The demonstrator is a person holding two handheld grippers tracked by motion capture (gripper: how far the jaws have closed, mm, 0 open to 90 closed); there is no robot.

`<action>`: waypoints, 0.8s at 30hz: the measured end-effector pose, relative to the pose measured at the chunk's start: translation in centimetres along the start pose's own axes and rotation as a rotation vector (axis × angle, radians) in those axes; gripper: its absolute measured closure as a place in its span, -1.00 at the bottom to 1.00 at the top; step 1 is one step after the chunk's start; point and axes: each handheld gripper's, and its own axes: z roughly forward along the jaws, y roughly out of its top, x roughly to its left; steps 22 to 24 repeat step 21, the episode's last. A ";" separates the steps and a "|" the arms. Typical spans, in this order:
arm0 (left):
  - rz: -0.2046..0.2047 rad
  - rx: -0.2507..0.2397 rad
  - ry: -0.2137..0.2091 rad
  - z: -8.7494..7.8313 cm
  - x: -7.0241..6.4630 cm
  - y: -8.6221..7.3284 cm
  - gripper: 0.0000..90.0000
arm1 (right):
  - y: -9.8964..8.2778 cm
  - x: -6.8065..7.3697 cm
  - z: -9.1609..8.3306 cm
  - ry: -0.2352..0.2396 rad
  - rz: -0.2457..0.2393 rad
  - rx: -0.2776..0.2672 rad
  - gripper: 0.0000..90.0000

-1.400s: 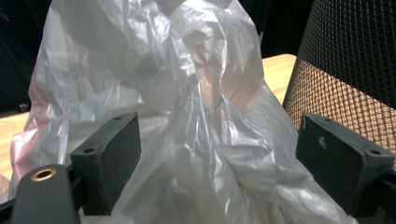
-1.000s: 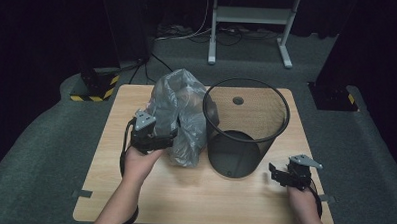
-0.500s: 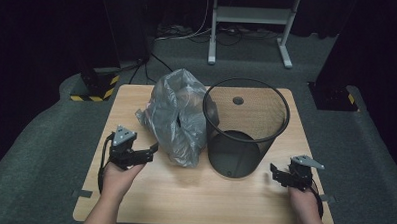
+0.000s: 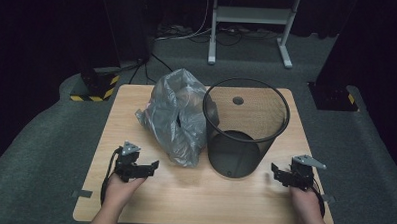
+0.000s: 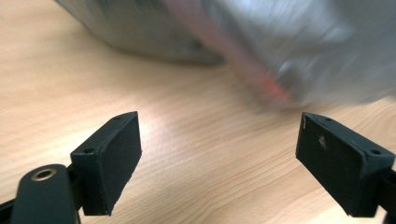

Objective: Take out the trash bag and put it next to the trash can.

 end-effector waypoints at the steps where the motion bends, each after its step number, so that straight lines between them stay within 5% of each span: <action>1: 0.011 0.031 0.015 1.4 0.2 -0.6 -0.67 | 0.0 0.0 0.1 0.000 -0.002 0.004 -0.63; 7: 0.020 0.059 0.042 3.7 0.7 -2.6 -0.68 | -0.3 0.3 0.4 -0.010 -0.017 0.025 -0.63; 9: 0.066 0.029 0.073 4.2 0.5 -3.6 -0.74 | -0.5 0.4 0.6 -0.011 -0.024 0.046 -0.64; 13: 0.052 0.005 0.096 4.2 0.2 -3.9 -0.71 | -0.7 0.6 1.0 -0.020 -0.035 0.087 -0.64; 24: 0.052 0.011 0.089 4.1 0.2 -4.0 -0.74 | -0.7 1.0 1.2 -0.030 -0.043 0.095 -0.67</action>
